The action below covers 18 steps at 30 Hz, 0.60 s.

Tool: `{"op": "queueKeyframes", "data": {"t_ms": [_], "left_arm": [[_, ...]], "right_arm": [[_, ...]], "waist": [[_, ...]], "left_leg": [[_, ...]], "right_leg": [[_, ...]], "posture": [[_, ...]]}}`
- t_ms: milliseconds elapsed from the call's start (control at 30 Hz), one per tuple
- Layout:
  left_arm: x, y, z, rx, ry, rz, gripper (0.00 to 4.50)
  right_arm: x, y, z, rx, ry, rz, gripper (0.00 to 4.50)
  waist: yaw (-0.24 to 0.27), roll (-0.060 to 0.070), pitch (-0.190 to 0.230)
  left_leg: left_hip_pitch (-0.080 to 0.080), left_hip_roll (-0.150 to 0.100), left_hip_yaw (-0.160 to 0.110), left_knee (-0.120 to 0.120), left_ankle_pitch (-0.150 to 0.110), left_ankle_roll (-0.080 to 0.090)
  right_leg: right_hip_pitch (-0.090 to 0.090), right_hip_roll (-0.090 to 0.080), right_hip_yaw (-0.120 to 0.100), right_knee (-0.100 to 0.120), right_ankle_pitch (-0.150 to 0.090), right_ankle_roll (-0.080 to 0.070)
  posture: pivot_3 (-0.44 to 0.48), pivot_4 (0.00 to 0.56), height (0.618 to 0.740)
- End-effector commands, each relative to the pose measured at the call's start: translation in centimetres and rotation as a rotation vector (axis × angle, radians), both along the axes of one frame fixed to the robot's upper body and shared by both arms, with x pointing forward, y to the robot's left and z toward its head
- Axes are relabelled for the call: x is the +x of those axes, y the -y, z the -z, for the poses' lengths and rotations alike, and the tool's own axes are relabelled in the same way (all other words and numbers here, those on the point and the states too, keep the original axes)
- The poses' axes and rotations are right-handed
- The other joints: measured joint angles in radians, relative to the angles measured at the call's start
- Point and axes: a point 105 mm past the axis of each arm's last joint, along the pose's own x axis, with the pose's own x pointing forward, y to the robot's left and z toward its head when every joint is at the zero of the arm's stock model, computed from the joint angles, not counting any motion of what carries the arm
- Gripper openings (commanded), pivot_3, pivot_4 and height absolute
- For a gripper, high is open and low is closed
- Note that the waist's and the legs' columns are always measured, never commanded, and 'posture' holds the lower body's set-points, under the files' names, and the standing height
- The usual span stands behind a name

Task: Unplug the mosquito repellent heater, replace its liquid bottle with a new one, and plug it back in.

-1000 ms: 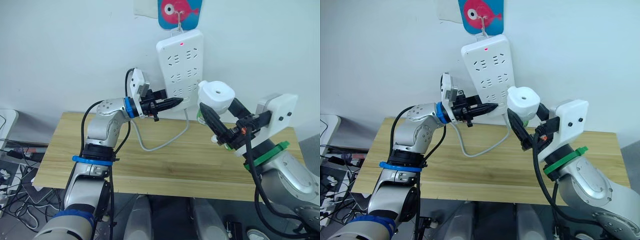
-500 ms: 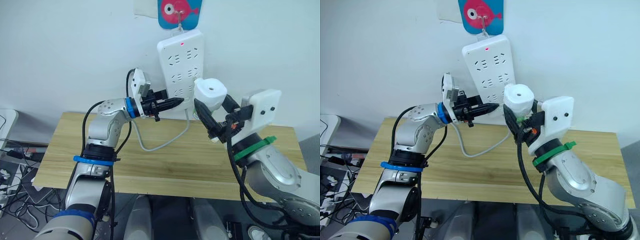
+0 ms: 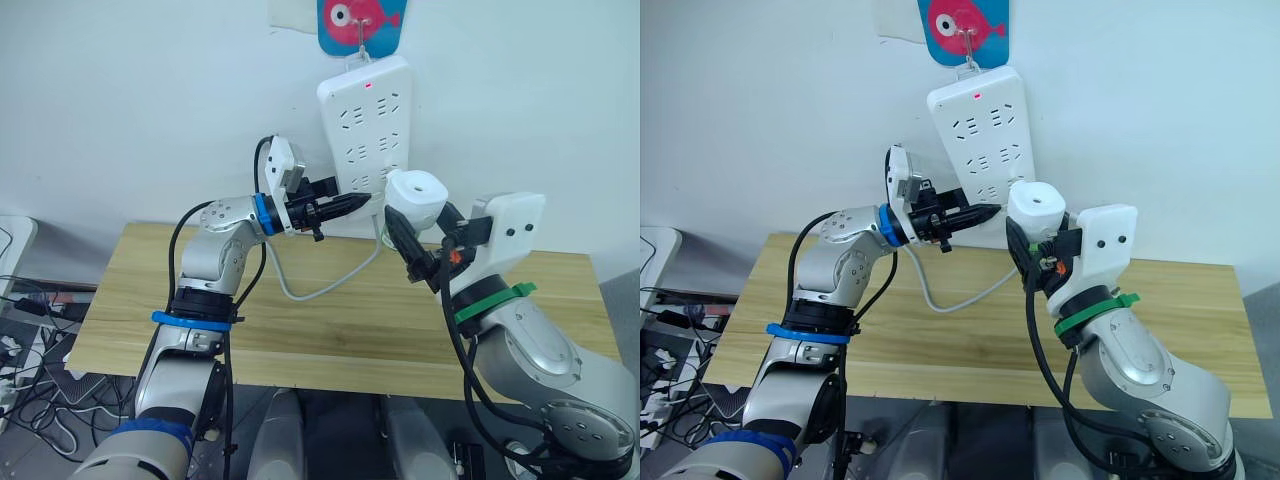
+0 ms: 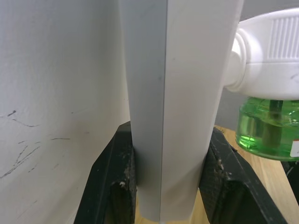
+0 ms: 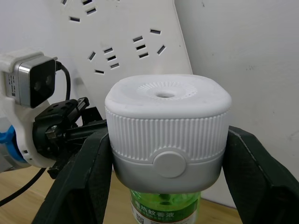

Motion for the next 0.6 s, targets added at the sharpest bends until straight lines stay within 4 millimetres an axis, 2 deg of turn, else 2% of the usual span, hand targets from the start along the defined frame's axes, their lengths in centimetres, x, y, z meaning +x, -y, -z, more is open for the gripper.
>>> {"op": "queueKeyframes", "data": {"t_ms": [33,600], "left_arm": [[-0.55,0.66,-1.23,-0.001,0.066,0.028,1.31],[-1.04,1.08,-1.35,-0.007,0.075,0.054,1.31]], "right_arm": [[-0.67,-0.1,-0.77,0.013,0.048,-0.008,2.93],[-0.1,-0.22,-0.12,0.052,0.023,0.0,2.93]], "waist": [[0.0,0.0,0.0],[0.0,0.0,0.0]], "left_leg": [[0.0,0.0,0.0,0.0,0.0,0.0],[0.0,0.0,0.0,0.0,0.0,0.0]], "right_leg": [[0.0,0.0,0.0,0.0,0.0,0.0],[0.0,0.0,0.0,0.0,0.0,0.0]], "posture": [[0.026,0.311,0.74],[0.032,0.313,0.74]]}}
